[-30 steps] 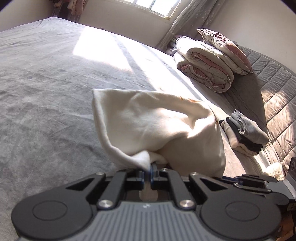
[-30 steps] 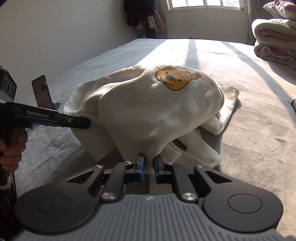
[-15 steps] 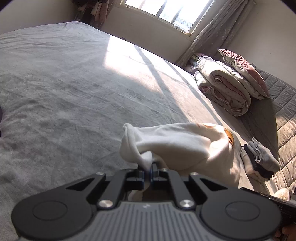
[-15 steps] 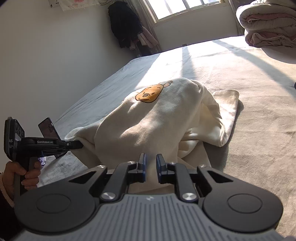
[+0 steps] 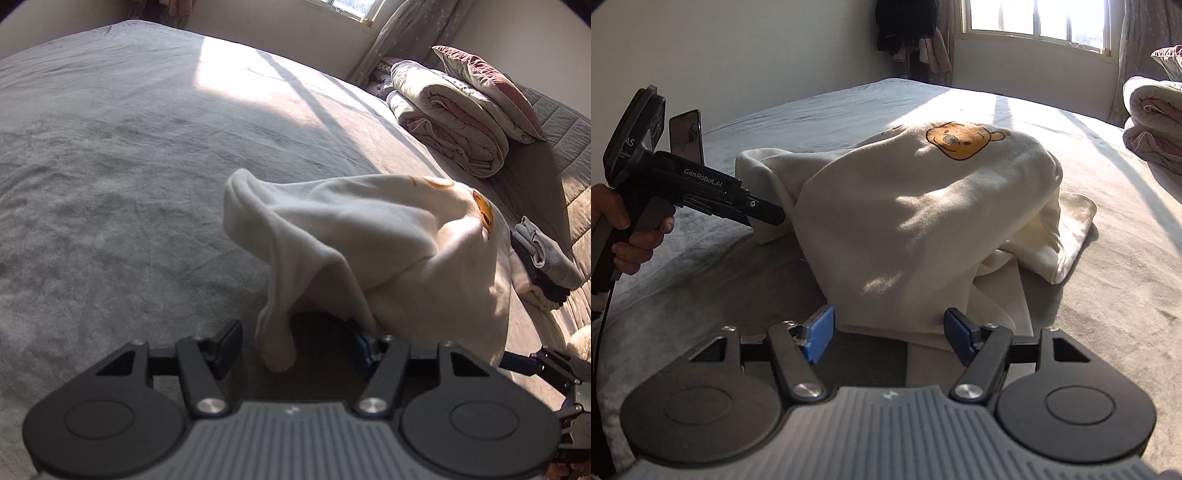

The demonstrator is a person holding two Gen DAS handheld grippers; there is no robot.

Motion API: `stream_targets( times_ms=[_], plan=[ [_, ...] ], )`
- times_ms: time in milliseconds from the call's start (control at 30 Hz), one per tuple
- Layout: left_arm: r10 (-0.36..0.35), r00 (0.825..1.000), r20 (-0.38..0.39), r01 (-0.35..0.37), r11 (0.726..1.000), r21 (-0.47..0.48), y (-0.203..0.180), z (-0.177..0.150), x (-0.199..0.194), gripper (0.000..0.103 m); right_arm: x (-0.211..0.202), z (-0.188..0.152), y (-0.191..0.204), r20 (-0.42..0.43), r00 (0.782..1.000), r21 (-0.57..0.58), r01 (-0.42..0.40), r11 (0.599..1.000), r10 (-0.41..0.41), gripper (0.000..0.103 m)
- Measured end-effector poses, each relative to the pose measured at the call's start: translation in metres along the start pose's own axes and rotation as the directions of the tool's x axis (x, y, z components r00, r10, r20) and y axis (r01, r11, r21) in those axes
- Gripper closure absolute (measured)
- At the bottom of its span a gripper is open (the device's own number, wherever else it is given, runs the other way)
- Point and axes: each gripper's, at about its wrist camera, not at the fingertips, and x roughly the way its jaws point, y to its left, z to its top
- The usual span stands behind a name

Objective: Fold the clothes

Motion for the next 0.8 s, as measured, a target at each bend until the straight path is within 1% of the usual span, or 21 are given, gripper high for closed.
stream_targets(
  times_ms=[33,100,133,167,200,233,267,300,333,367,467,600,700,800],
  plan=[
    [0.008,1.000,0.007,-0.008,1.000,0.013,-0.001,-0.002,0.002,0.045,0.004,-0.001,0.002,-0.007,1.000,-0.021,0.018,1.000,-0.019,0.033],
    [0.020,0.999,0.026,-0.022,0.998,0.060,-0.006,-0.003,0.004,0.060,0.011,-0.001,0.004,-0.011,0.998,-0.026,0.054,0.998,-0.054,0.033],
    [0.022,0.999,0.025,-0.024,0.997,0.074,-0.006,-0.003,0.004,0.080,0.014,-0.001,0.004,-0.011,0.997,-0.024,0.073,0.997,-0.073,0.033],
    [0.027,0.999,0.019,-0.028,0.997,0.075,-0.005,-0.002,0.005,0.094,0.017,0.000,0.004,-0.012,0.996,-0.022,0.090,0.996,-0.090,0.035],
    [0.029,0.999,0.013,-0.030,0.997,0.068,-0.002,-0.001,0.005,0.095,0.019,0.002,0.005,-0.017,0.995,-0.019,0.103,0.994,-0.103,0.039],
    [0.026,1.000,0.008,-0.026,0.998,0.058,0.000,0.000,0.004,0.098,0.020,0.004,0.005,-0.021,0.993,-0.014,0.114,0.993,-0.115,0.050],
    [0.016,1.000,0.004,-0.016,0.999,0.042,0.003,0.002,0.002,0.098,0.021,0.008,0.006,-0.026,0.992,-0.010,0.122,0.992,-0.122,0.069],
    [0.008,1.000,0.003,-0.008,1.000,0.028,0.005,0.003,-0.001,0.098,0.020,0.011,0.005,-0.034,0.992,0.000,0.123,0.992,-0.122,0.079],
    [0.000,1.000,0.007,0.000,1.000,0.020,0.007,0.004,-0.006,0.099,0.017,0.015,0.004,-0.043,0.992,0.023,0.123,0.992,-0.122,0.086],
    [-0.011,1.000,0.015,0.010,1.000,0.015,0.008,0.005,-0.011,0.099,0.015,0.019,0.003,-0.051,0.991,0.046,0.125,0.991,-0.122,0.090],
    [-0.056,0.998,0.042,0.057,0.998,-0.002,0.012,0.006,-0.031,0.099,-0.002,0.031,-0.004,-0.068,0.993,0.149,0.107,0.983,-0.098,0.091],
    [-0.123,0.991,0.057,0.125,0.992,-0.030,0.020,0.004,-0.056,0.099,-0.020,0.042,-0.011,-0.072,0.996,0.295,0.067,0.953,-0.048,0.091],
    [-0.169,0.983,0.074,0.172,0.984,-0.050,0.025,0.003,-0.072,0.099,-0.035,0.043,-0.017,-0.049,0.999,0.387,0.020,0.922,-0.001,0.092],
    [-0.219,0.971,0.100,0.226,0.971,-0.074,0.030,0.003,-0.091,0.099,-0.047,0.044,-0.022,-0.028,0.999,0.479,-0.021,0.877,0.039,0.092]
  ],
)
